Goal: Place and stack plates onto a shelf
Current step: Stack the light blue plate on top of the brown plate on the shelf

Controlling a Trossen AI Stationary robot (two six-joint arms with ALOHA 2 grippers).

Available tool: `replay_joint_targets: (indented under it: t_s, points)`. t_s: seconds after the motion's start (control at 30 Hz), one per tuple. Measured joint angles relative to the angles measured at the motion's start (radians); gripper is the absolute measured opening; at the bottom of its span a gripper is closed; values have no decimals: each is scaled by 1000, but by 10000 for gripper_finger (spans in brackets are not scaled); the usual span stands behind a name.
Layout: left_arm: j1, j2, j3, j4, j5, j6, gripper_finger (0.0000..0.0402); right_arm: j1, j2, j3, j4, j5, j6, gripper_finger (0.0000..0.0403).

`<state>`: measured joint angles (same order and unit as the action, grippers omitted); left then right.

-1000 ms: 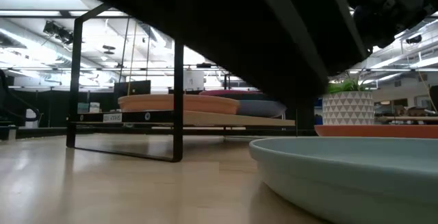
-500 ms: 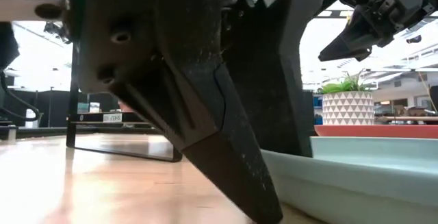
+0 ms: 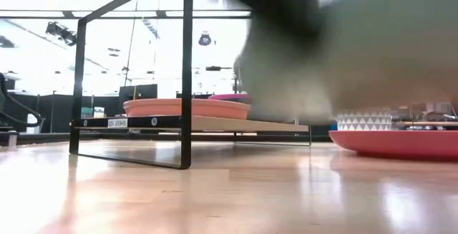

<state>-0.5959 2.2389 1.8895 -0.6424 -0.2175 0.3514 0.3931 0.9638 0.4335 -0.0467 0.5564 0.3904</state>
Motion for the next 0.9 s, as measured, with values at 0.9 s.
replay_joint_targets:
  t_s: [0.9]
  points:
    - [362,-212,139,-537,130,-1098,19,-1,0,0,-6,19,-6,89]
